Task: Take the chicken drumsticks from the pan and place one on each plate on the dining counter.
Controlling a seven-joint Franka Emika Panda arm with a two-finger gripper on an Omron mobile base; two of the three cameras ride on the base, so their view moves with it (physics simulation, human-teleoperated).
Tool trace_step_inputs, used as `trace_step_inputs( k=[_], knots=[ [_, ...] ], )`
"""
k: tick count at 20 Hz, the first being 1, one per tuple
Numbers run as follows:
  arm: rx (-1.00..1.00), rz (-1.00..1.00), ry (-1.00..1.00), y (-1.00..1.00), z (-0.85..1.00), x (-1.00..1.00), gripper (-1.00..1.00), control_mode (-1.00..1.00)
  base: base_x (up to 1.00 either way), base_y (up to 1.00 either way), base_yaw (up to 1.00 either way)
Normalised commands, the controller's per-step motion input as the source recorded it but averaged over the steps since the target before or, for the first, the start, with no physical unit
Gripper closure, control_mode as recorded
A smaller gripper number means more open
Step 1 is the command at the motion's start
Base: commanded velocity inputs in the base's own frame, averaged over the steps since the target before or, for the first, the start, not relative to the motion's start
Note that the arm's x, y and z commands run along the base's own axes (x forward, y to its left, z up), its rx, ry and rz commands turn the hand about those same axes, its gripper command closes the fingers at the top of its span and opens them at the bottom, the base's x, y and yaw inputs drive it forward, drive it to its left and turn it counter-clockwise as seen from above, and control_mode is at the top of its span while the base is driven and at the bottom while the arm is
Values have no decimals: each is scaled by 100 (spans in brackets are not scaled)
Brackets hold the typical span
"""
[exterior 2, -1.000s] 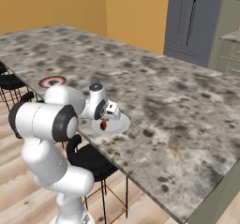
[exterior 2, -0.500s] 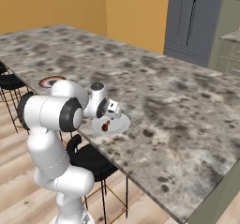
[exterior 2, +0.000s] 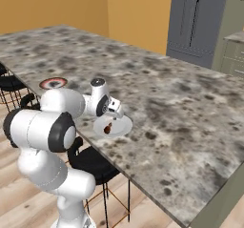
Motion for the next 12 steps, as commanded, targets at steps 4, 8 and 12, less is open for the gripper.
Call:
trace_step_inputs(
  k=[4, 8, 12],
  knots=[
    [0, -8, 0, 0, 17, -90, -100, -100, 0, 0, 0],
    [-2, 0, 0, -1, 24, -81, -100, -100, 0, 0, 0],
    [0, 2, 3, -2, 35, -74, -100, -100, 0, 0, 0]
  ],
)
